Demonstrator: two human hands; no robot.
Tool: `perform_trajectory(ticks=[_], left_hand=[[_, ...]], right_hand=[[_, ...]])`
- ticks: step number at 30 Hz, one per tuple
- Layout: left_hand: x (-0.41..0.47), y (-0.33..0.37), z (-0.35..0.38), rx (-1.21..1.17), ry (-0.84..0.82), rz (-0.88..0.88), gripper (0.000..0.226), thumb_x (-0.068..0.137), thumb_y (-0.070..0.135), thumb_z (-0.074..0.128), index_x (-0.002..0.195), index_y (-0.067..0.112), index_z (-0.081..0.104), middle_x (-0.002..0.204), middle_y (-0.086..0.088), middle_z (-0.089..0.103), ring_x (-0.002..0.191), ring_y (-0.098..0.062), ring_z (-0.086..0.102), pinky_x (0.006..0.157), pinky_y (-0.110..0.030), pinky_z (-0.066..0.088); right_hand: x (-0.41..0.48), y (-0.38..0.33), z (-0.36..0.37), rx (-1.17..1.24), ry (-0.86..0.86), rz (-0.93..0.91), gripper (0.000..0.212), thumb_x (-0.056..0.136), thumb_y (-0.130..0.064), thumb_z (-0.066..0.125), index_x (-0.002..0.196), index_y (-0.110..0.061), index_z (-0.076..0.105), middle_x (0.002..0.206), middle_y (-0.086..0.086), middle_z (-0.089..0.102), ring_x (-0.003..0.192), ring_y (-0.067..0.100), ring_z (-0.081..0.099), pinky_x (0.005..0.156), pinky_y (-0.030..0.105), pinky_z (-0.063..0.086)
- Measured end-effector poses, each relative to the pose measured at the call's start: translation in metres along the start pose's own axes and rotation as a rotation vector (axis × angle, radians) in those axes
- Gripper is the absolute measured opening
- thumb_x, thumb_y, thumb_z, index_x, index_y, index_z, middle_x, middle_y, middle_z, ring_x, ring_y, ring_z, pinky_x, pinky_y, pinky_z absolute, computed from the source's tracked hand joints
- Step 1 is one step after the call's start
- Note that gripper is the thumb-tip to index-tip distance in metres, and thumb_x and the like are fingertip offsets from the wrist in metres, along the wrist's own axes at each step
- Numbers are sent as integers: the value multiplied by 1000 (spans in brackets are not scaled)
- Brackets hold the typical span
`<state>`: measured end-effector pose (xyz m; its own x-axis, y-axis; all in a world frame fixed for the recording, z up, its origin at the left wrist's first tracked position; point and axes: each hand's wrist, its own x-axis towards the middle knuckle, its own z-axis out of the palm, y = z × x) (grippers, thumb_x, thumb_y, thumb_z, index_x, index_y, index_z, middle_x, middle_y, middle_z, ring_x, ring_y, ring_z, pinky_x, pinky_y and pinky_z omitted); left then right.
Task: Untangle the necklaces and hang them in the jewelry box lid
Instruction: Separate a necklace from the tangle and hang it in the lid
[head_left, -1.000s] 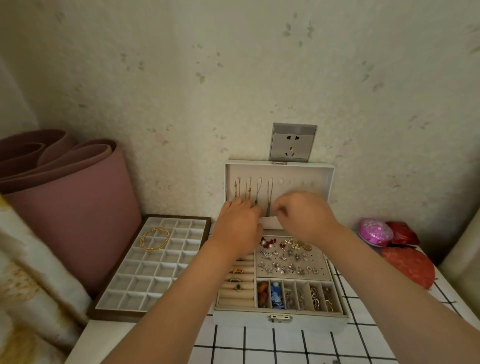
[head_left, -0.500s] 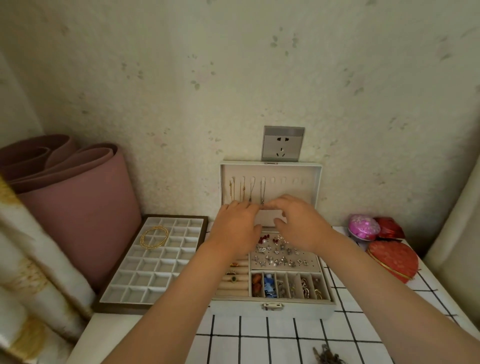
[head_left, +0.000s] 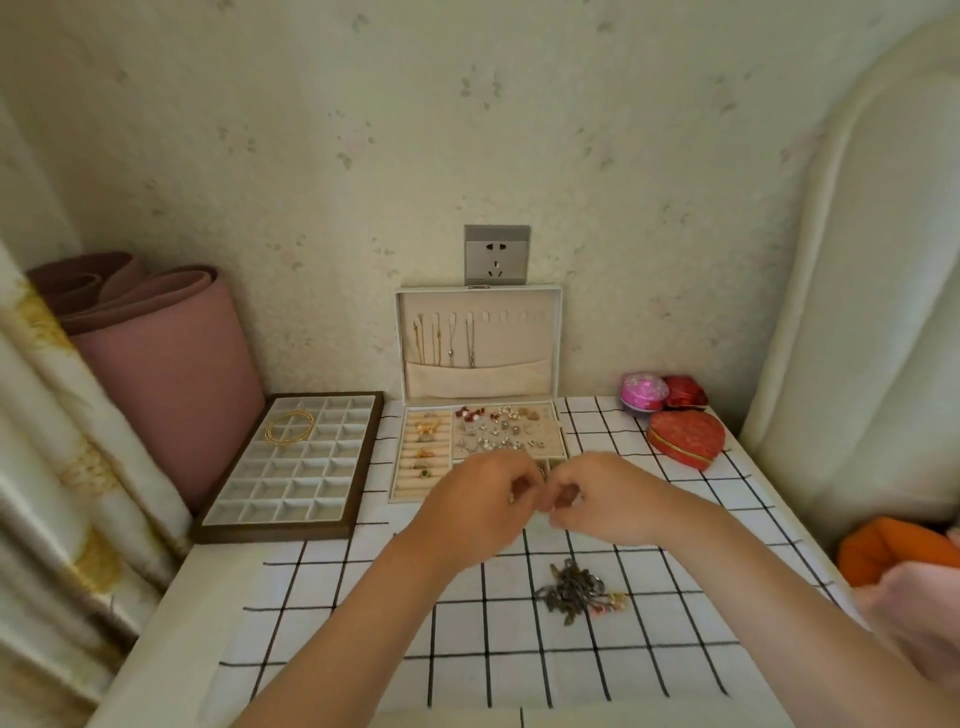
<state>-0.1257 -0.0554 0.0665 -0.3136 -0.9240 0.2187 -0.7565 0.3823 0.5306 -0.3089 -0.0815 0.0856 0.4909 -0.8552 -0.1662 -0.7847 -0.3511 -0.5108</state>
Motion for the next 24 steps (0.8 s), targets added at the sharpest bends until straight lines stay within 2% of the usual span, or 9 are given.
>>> perform_trajectory(ticks=[2, 4, 9, 11, 13, 18, 21, 22, 24], left_hand=[[-14, 4, 16, 0, -81, -2, 13, 94, 26, 58, 95, 28, 71, 86, 14, 65, 75, -1, 57, 71, -25, 53], [-24, 4, 31, 40, -136, -27, 14, 93, 28, 59, 98, 28, 72, 92, 13, 67, 81, -3, 59, 77, -28, 55], [-34, 7, 60, 101, -223, -83, 25, 88, 43, 66, 110, 32, 70, 100, 9, 62, 93, -12, 57, 80, -30, 50], [-33, 10, 66, 182, -249, -59, 25, 88, 41, 66, 109, 30, 70, 100, 5, 62, 96, -16, 56, 76, -29, 46], [-29, 12, 64, 227, -267, -90, 18, 88, 36, 66, 103, 28, 72, 100, 4, 65, 95, -18, 59, 79, -31, 50], [-32, 8, 54, 300, -258, -182, 14, 92, 25, 58, 97, 26, 71, 101, 5, 67, 95, -19, 63, 85, -36, 54], [-42, 1, 53, 135, -175, -207, 19, 93, 18, 55, 108, 23, 66, 104, 6, 65, 100, -16, 61, 88, -34, 53], [-43, 0, 52, -3, -160, -206, 25, 92, 13, 56, 115, 22, 62, 107, 9, 62, 103, -11, 59, 90, -30, 50], [-47, 2, 48, -292, -173, -230, 37, 90, 6, 58, 123, 22, 57, 110, 12, 60, 108, -6, 57, 93, -24, 46]], right_hand=[[-12, 7, 10, -61, -73, 64, 18, 86, -22, 71, 102, -29, 74, 100, -9, 66, 91, 8, 63, 79, 21, 50], [-22, 13, 19, -84, -108, 112, 21, 85, -22, 71, 105, -29, 73, 102, -8, 65, 92, 10, 63, 82, 25, 52], [-28, 20, 36, -129, -136, 184, 27, 77, -26, 75, 103, -31, 70, 95, -9, 66, 86, 12, 64, 78, 33, 57], [-26, 20, 42, -131, -123, 188, 20, 76, -25, 75, 94, -31, 70, 93, -8, 68, 85, 13, 66, 79, 34, 58], [-24, 22, 44, -85, -108, 197, 14, 77, -22, 76, 88, -30, 73, 92, -8, 71, 85, 13, 69, 81, 35, 59], [-25, 19, 47, -14, -51, 141, 14, 81, -14, 76, 88, -25, 79, 84, -15, 69, 84, 6, 67, 81, 27, 56], [-29, 5, 48, 218, 2, 101, 12, 83, -11, 76, 85, -22, 77, 72, -12, 70, 69, 3, 65, 66, 19, 51], [-30, 1, 48, 303, 46, 87, 14, 85, -9, 74, 84, -23, 76, 71, -11, 71, 67, 3, 65, 65, 18, 51], [-32, -4, 45, 425, 146, 66, 16, 89, -7, 70, 85, -22, 72, 77, -8, 73, 73, 5, 68, 73, 23, 55]])
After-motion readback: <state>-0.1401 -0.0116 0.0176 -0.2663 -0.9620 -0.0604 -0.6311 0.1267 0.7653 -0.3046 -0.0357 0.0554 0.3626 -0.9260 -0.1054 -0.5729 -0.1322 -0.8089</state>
